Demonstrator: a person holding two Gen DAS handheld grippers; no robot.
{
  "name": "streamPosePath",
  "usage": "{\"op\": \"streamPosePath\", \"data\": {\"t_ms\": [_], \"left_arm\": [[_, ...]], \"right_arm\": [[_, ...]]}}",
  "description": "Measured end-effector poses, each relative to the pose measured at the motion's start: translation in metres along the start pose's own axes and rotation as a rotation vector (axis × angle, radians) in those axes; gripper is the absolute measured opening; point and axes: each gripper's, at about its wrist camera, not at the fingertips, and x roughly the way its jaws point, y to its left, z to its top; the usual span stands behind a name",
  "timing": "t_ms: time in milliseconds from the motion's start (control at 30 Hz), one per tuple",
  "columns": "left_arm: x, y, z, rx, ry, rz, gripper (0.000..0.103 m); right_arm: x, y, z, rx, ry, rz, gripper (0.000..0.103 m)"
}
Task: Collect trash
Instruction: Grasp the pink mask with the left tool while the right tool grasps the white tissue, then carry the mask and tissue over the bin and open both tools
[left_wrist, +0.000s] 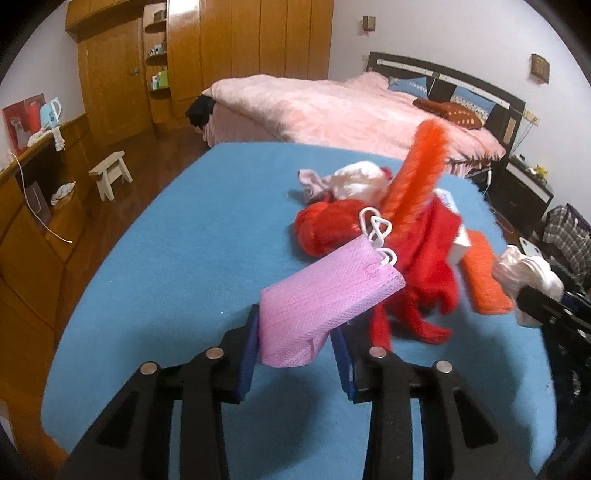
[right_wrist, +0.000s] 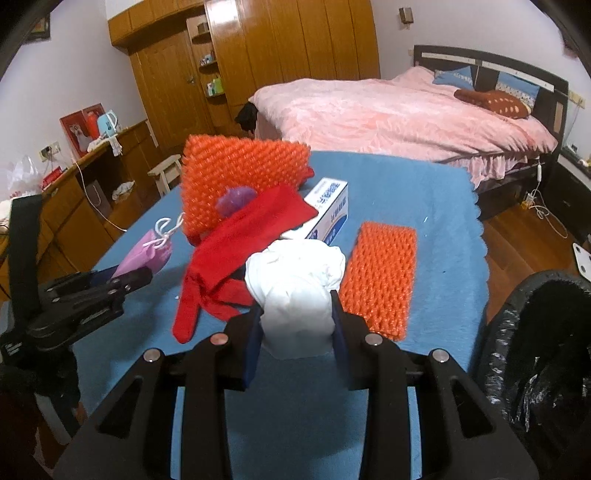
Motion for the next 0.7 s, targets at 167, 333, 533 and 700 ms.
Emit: {"op": "streamPosePath", "data": {"t_ms": [167,333,533,700], "left_arm": [[-0.029,-0.010,0.003,0.009,-0.039,-0.023,0.037],[-0.053,-0.033,0.012,0.049,-0.083,-0.069,0.037],[-0.063,-0.073,0.017,0.108,-0.105,-0.150,0.037],[-0.062,-0.107,0.017,0.153,-0.105,-0.210,0.037]], "right_arm": [[-0.021,-0.005,0.001,0.007,-0.033,0.002,0.032],[-0.045,-0.016,0.003,0.033,-0.071,-0.006,0.032],[-0.076,-0.034,0.001,0.054,-0.114,-0.050,0.032],[-0.097,-0.060,-0.008,0.083,-0.129,-0.103,0.032]]}}
